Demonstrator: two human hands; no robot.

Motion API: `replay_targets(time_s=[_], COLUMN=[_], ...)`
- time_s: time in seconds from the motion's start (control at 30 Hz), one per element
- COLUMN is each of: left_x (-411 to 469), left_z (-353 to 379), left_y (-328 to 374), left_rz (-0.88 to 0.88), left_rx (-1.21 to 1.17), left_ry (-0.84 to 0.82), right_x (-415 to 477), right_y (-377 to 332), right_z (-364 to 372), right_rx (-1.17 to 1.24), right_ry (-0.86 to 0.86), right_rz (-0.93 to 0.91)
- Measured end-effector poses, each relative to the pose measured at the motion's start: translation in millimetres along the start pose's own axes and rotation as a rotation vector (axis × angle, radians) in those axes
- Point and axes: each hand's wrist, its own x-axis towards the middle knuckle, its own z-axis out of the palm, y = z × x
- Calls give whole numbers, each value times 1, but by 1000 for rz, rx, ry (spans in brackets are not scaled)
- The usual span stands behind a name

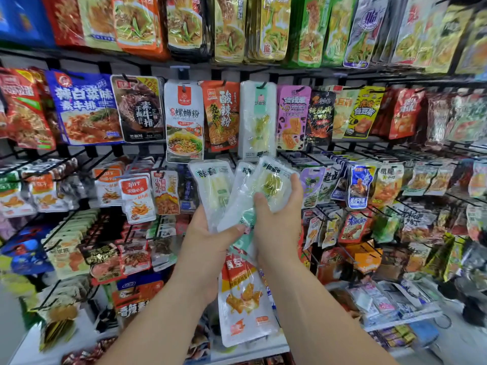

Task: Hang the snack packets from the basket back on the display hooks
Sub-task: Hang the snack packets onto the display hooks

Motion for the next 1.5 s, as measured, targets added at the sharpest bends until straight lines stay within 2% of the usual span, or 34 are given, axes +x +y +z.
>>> replay_targets(time_s=[0.27,0.43,0.63,0.87,1.0,1.1,1.17,1.3,1.4,1.5], left_x=[-4,-6,-4,-5,-3,-3,-3,-2,-3,-3], left_z=[0,1,0,2,6,8,11,18,22,24], left_y=[-3,-8,-13,-21,-24,-25,-27,-31,-33,-36], left_rz=[-10,28,4,-37,-23,-6,-7,-34,-53,-92], left_rx=[-40,-51,-72,-140,-106,-41,-3,21,12,-9], left_ry=[-2,-2,-10,17,21,26,26,19,-3,-20], right_x=[-2,1,6,8,8,5,3,2,3,4], right_y=[8,21,26,32,33,37,39,41,50,60], right_z=[1,5,6,-6,-16,-26,-31,-33,-37,-49], right_rx=[8,62,179,285,311,157,-15,-58,-179,-121], right_ry=[27,178,243,183,88,10,-56,-197,-225,-266], right_rz=[29,104,218,305,353,378,369,292,83,-107])
